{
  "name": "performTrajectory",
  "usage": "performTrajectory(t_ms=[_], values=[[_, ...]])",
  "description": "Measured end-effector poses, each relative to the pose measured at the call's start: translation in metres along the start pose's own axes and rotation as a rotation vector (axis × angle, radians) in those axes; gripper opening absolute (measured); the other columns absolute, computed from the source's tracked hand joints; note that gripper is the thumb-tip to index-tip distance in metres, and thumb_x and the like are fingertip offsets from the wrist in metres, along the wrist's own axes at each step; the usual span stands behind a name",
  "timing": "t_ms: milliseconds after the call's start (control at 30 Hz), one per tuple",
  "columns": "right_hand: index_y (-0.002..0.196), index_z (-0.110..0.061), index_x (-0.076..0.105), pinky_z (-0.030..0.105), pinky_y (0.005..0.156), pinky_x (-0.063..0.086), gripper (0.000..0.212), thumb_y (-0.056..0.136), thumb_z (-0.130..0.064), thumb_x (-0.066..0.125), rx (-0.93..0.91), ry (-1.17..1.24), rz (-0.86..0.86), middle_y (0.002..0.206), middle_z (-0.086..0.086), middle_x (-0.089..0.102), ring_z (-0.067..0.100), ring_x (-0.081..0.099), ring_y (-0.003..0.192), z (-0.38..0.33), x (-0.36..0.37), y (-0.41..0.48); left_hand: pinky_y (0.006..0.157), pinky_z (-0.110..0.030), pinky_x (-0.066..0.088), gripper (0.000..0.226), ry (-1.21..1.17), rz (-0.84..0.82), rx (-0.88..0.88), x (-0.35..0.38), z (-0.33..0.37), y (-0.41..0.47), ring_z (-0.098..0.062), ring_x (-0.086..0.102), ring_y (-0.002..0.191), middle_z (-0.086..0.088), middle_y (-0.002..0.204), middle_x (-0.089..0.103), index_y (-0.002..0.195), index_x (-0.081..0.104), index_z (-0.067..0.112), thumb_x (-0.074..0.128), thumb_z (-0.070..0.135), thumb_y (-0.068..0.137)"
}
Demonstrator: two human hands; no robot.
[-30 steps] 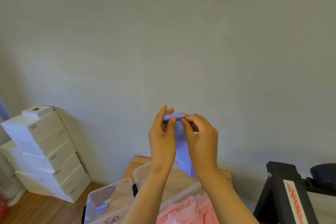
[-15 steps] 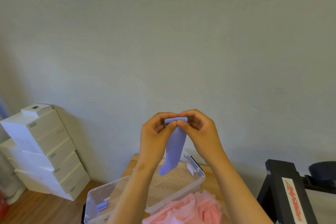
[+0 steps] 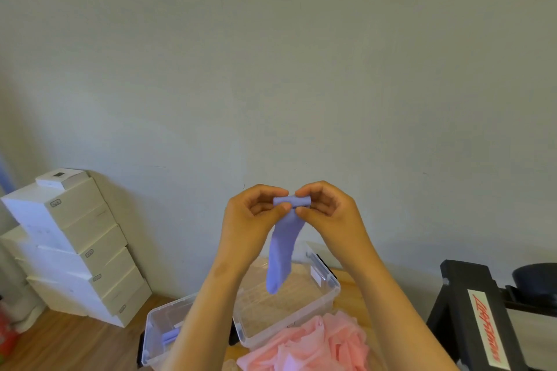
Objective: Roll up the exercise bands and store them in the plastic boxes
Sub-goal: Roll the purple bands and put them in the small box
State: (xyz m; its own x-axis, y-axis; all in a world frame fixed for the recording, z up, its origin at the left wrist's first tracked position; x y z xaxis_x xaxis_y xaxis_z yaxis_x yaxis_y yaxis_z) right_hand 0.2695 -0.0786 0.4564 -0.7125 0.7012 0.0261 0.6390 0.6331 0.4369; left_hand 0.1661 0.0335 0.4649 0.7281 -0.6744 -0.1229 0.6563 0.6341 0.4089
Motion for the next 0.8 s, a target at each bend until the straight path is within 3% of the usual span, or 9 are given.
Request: performTrajectory(t_ms=[67, 167, 267, 367, 500, 633, 700, 800], values=[[0.098, -0.013, 0.065, 0.017, 0.072, 0.05, 0.019, 0.085, 0.0, 0.066, 0.048, 0.016, -0.013, 0.099, 0.004, 0.07, 0.01, 0.068, 0.092, 0.001, 0.0, 0.001, 0.073, -0.021, 0.055, 0.023, 0.031, 0.017, 0.032, -0.001, 0.0, -0.001, -0.012, 0.071, 0.081, 0.003, 0.082, 0.074, 0.083, 0.072, 0.019, 0.072, -0.003, 0.081], [0.092, -0.014, 0.068, 0.017, 0.07, 0.051, 0.011, 0.084, -0.006, 0.069, 0.061, 0.002, 0.016, 0.09, -0.002, 0.072, 0.007, 0.069, 0.084, 0.001, -0.004, 0.003, 0.075, -0.02, 0.054, 0.023, 0.035, 0.016, 0.052, 0.003, 0.002, -0.004, -0.011, 0.07, 0.084, 0.003, 0.085, 0.073, 0.088, 0.072, 0.02, 0.072, -0.003, 0.081], [0.087, -0.013, 0.069, 0.019, 0.071, 0.052, 0.011, 0.083, -0.003, 0.069, 0.037, -0.005, 0.022, 0.084, -0.005, 0.073, 0.008, 0.069, 0.082, 0.0, -0.005, 0.002, 0.077, -0.019, 0.054, 0.018, -0.021, 0.015, -0.001, 0.005, -0.001, -0.006, -0.008, 0.069, 0.087, 0.002, 0.09, 0.073, 0.101, 0.068, 0.017, 0.07, 0.008, 0.086], [0.088, -0.008, 0.07, 0.02, 0.074, 0.053, 0.013, 0.083, 0.003, 0.067, 0.017, -0.011, 0.005, 0.087, 0.001, 0.073, 0.013, 0.07, 0.085, -0.002, -0.005, 0.001, 0.076, -0.026, 0.057, 0.006, -0.009, -0.01, -0.03, 0.006, -0.005, -0.005, -0.013, 0.07, 0.086, 0.002, 0.087, 0.075, 0.092, 0.071, 0.016, 0.065, 0.016, 0.091], [0.093, -0.008, 0.067, 0.018, 0.074, 0.051, 0.019, 0.081, 0.007, 0.066, 0.033, -0.004, -0.011, 0.094, 0.004, 0.071, 0.011, 0.069, 0.09, -0.002, -0.006, 0.0, 0.073, -0.018, 0.053, 0.014, -0.017, 0.003, -0.008, 0.006, -0.004, -0.005, -0.007, 0.07, 0.083, 0.008, 0.085, 0.075, 0.089, 0.073, 0.018, 0.069, 0.005, 0.086], [0.092, -0.014, 0.067, 0.018, 0.073, 0.051, 0.015, 0.083, -0.002, 0.069, 0.078, -0.004, 0.002, 0.094, 0.002, 0.071, 0.012, 0.069, 0.089, 0.002, -0.009, 0.001, 0.073, -0.017, 0.052, 0.024, -0.019, 0.035, 0.036, 0.004, -0.002, -0.007, -0.008, 0.069, 0.081, 0.0, 0.087, 0.074, 0.088, 0.073, 0.014, 0.069, -0.008, 0.081], [0.086, -0.015, 0.067, 0.018, 0.071, 0.051, 0.015, 0.083, -0.001, 0.069, 0.061, -0.031, 0.018, 0.087, 0.001, 0.072, 0.012, 0.069, 0.084, 0.002, -0.01, 0.001, 0.074, -0.017, 0.052, 0.023, -0.015, 0.025, 0.05, 0.006, -0.002, -0.01, -0.007, 0.069, 0.084, -0.001, 0.091, 0.073, 0.093, 0.072, 0.011, 0.068, -0.009, 0.082], [0.084, -0.013, 0.068, 0.019, 0.072, 0.052, 0.019, 0.082, 0.005, 0.067, 0.043, -0.01, 0.011, 0.085, -0.001, 0.072, 0.011, 0.069, 0.083, 0.001, -0.01, 0.0, 0.079, -0.021, 0.055, 0.021, -0.073, -0.004, -0.005, 0.009, -0.007, -0.011, -0.009, 0.069, 0.093, 0.0, 0.096, 0.074, 0.107, 0.066, 0.012, 0.067, 0.005, 0.088]])
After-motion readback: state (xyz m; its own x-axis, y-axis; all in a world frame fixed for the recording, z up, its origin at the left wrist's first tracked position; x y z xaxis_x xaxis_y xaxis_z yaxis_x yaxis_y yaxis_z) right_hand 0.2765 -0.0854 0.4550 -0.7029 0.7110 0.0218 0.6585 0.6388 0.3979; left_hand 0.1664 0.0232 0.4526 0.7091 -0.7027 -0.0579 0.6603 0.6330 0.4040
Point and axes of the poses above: each hand's wrist, its own y-axis towards the middle knuckle, its own x-axis out of the palm, z = x × y, the point moved 5 cm from there along y, towards the middle knuckle
